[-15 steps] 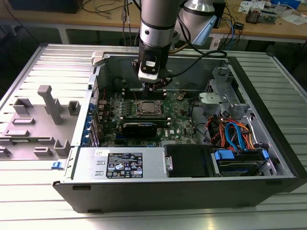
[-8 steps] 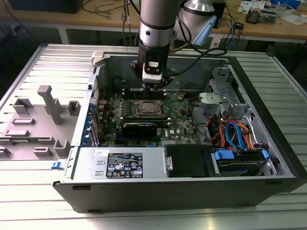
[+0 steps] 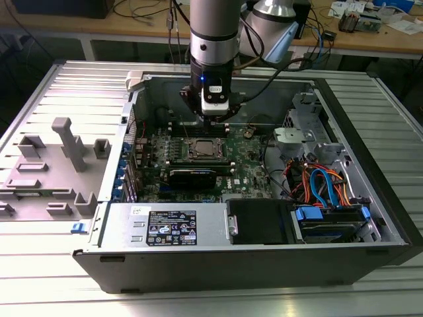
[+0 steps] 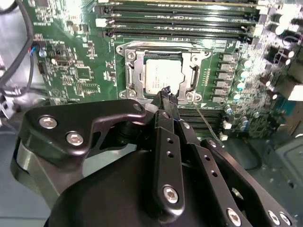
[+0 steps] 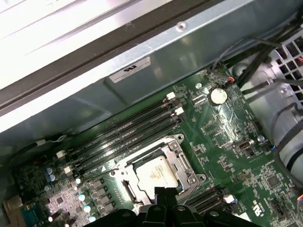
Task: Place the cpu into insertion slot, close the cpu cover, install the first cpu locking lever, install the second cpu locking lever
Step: 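Install the first cpu locking lever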
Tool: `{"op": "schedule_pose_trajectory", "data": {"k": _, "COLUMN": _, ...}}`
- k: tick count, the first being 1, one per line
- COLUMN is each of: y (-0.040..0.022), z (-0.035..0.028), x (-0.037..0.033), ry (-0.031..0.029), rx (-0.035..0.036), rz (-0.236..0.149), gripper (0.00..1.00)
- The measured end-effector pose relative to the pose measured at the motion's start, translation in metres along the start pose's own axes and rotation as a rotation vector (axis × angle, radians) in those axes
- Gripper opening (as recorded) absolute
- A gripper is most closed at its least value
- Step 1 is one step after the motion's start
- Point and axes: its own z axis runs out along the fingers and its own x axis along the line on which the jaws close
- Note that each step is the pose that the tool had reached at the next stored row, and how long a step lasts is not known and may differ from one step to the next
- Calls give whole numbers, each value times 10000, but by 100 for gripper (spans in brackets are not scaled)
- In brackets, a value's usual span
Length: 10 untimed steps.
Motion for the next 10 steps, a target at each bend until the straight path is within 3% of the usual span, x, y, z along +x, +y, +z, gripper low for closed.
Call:
{"op": "schedule_pose_trajectory", "data": {"k": 3, "y": 0, "z": 3, "x": 0, "ry": 13, "rx": -8, "rz": -616, "gripper": 11}}
{"op": "schedule_pose_trajectory", "data": {"k": 10, "y": 0, "z": 3, "x": 0, "ry": 18, "rx": -8, "rz": -700, "gripper": 11}}
